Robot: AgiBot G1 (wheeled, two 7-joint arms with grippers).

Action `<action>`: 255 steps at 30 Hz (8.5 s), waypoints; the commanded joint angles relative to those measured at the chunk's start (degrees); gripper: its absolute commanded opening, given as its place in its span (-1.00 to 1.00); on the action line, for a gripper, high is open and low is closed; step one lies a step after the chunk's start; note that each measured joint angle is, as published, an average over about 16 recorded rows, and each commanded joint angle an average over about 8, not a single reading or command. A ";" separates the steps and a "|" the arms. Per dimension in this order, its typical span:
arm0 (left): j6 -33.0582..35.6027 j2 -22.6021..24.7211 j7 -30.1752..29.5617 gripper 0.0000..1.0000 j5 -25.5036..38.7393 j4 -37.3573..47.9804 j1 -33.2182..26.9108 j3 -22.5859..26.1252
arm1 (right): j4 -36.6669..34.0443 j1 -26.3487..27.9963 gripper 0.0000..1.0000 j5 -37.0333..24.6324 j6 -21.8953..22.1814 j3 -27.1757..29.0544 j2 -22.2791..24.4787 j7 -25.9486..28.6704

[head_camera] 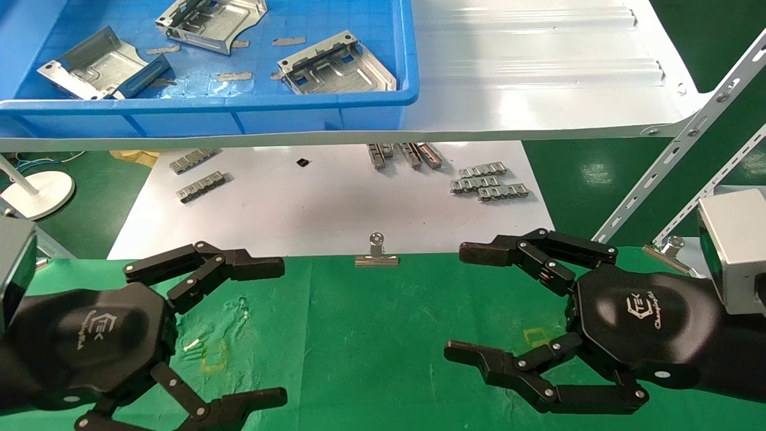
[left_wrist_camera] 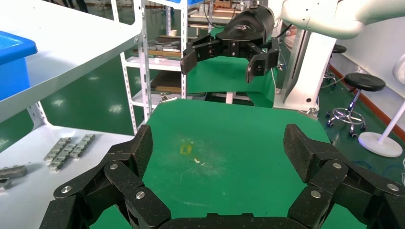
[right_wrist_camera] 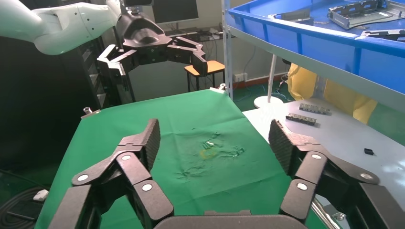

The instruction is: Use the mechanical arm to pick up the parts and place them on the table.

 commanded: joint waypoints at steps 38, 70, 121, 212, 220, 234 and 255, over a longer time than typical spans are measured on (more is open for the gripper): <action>-4.58 1.24 -0.81 1.00 5.28 3.53 -10.72 -0.15 | 0.00 0.00 -1.00 0.00 0.00 0.00 0.00 0.00; -49.35 33.44 4.65 -1.00 39.82 72.59 -55.95 12.37 | 0.00 0.00 -1.00 0.00 0.00 0.00 0.00 0.00; -9.75 24.33 15.90 -1.00 30.05 64.39 -53.56 6.75 | 0.00 0.00 1.00 0.00 0.00 0.00 0.00 0.00; 5.41 10.26 48.49 1.00 19.35 64.18 -32.15 28.24 | -0.01 -0.01 1.00 0.01 0.02 0.00 0.01 -0.01; 4.74 8.96 42.35 1.00 16.87 56.11 -28.09 24.66 | -0.01 -0.01 1.00 0.01 0.02 0.00 0.01 -0.01; 3.44 6.48 30.66 1.00 12.21 40.61 -20.33 17.86 | -0.01 -0.01 1.00 0.02 0.02 0.00 0.01 -0.01; 1.49 2.78 13.18 1.00 5.23 17.42 -8.72 7.67 | -0.01 -0.01 1.00 0.02 0.02 -0.01 0.01 -0.01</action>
